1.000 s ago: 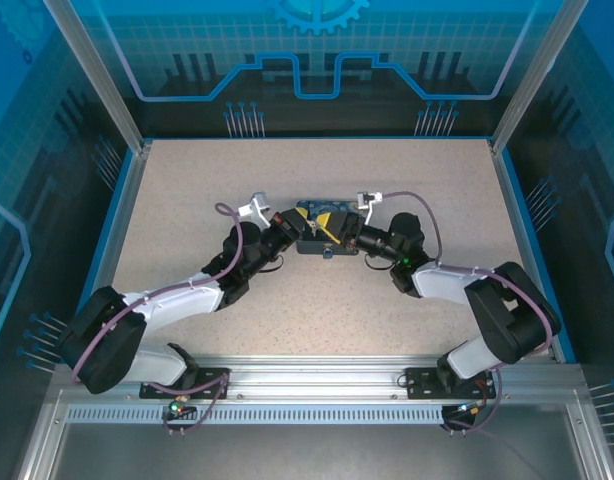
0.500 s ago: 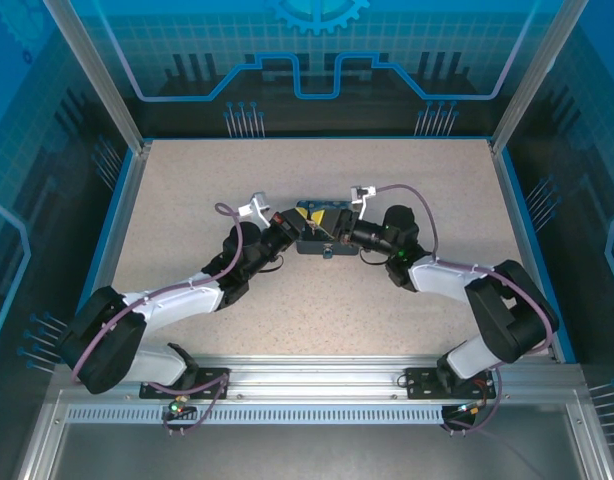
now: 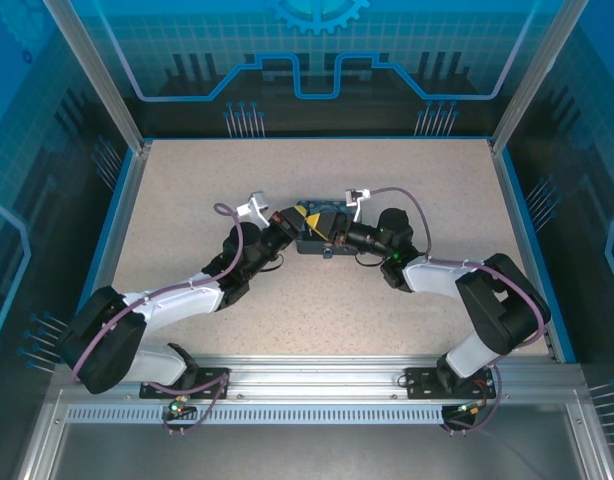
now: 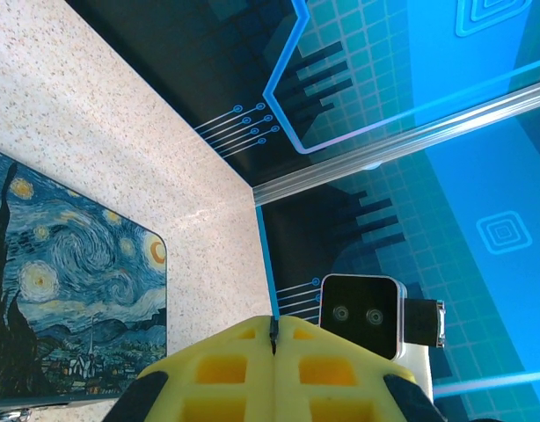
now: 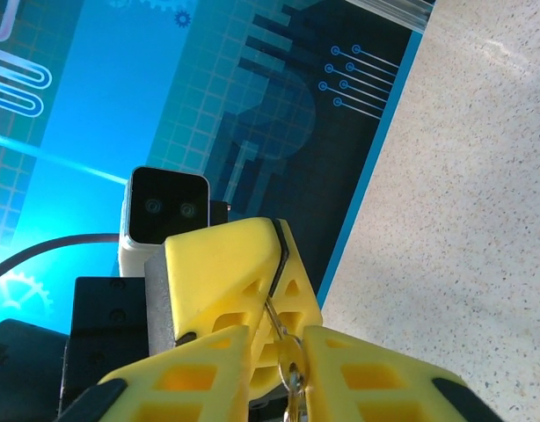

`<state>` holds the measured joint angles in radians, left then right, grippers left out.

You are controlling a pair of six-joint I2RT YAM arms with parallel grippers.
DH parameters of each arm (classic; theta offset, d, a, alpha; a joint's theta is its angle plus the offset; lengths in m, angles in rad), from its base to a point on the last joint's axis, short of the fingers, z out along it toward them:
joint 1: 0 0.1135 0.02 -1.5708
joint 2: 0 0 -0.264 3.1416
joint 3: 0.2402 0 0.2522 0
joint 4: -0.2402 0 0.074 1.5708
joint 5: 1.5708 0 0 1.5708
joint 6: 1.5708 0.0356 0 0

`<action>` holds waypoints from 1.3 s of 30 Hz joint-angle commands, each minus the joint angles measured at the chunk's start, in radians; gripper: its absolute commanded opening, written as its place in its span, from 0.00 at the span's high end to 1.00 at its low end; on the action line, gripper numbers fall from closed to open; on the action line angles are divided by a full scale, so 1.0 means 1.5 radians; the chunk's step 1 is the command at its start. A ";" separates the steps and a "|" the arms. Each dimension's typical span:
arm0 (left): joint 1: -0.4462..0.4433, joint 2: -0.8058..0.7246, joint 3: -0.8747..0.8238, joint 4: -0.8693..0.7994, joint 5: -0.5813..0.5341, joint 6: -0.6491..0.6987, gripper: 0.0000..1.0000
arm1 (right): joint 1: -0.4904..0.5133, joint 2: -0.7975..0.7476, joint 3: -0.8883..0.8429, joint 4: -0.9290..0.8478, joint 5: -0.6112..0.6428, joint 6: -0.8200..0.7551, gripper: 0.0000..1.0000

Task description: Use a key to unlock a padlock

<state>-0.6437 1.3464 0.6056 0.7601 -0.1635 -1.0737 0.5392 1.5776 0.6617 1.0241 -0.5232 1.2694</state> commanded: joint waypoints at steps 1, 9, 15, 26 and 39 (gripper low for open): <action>-0.004 -0.018 0.008 0.025 -0.019 0.020 1.00 | 0.011 0.008 -0.004 0.029 0.007 0.002 0.81; -0.005 -0.019 0.007 0.028 -0.021 0.019 1.00 | 0.011 0.010 -0.010 0.030 0.013 0.004 0.93; -0.009 -0.029 -0.007 0.026 -0.029 0.018 1.00 | -0.002 0.013 -0.011 0.028 0.021 0.009 1.00; -0.017 -0.046 -0.027 0.028 -0.043 0.016 1.00 | -0.016 0.028 -0.014 0.040 0.040 0.029 1.00; -0.019 -0.094 -0.012 -0.081 -0.072 0.011 0.38 | -0.034 0.011 -0.024 -0.013 0.027 0.007 1.00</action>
<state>-0.6704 1.2716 0.5713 0.7193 -0.2325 -1.0714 0.5129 1.6161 0.6491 1.0462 -0.4786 1.3052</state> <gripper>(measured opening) 0.485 0.050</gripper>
